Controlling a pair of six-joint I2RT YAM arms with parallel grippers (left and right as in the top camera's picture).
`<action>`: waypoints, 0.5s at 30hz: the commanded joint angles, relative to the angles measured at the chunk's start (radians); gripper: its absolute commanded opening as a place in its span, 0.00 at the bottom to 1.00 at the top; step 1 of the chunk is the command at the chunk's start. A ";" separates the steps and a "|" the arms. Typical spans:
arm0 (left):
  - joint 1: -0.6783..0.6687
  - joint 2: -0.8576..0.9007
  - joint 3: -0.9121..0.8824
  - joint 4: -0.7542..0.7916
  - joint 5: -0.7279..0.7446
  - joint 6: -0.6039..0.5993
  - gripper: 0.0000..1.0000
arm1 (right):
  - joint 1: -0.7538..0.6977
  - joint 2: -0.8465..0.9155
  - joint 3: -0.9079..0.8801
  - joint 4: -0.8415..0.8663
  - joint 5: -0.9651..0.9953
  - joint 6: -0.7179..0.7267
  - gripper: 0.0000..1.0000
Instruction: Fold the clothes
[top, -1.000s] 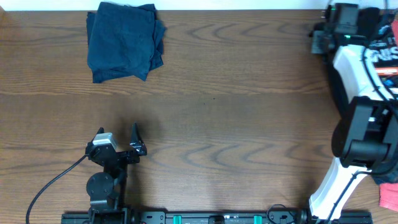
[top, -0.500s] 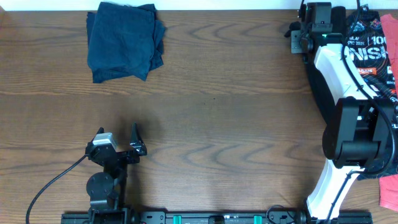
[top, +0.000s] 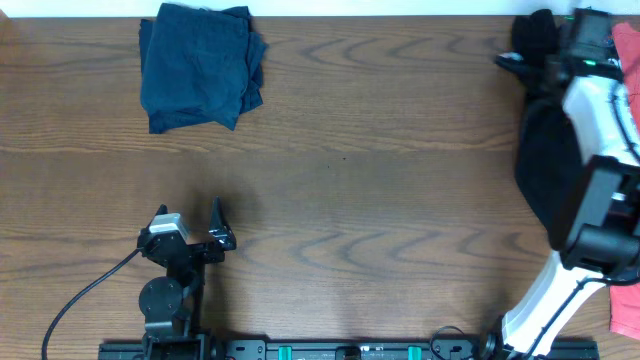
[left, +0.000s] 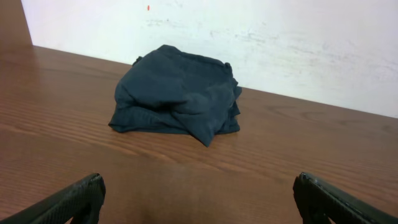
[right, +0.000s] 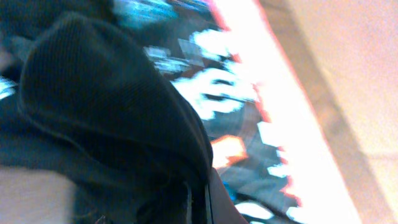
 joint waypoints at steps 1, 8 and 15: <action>0.003 0.001 -0.016 -0.036 -0.001 0.005 0.98 | -0.068 -0.077 0.000 -0.002 0.053 0.017 0.01; 0.003 0.001 -0.016 -0.036 -0.002 0.005 0.98 | -0.113 -0.109 0.000 -0.006 -0.407 0.016 0.37; 0.003 0.001 -0.016 -0.036 -0.002 0.005 0.98 | -0.100 -0.108 0.000 -0.003 -0.484 0.016 0.53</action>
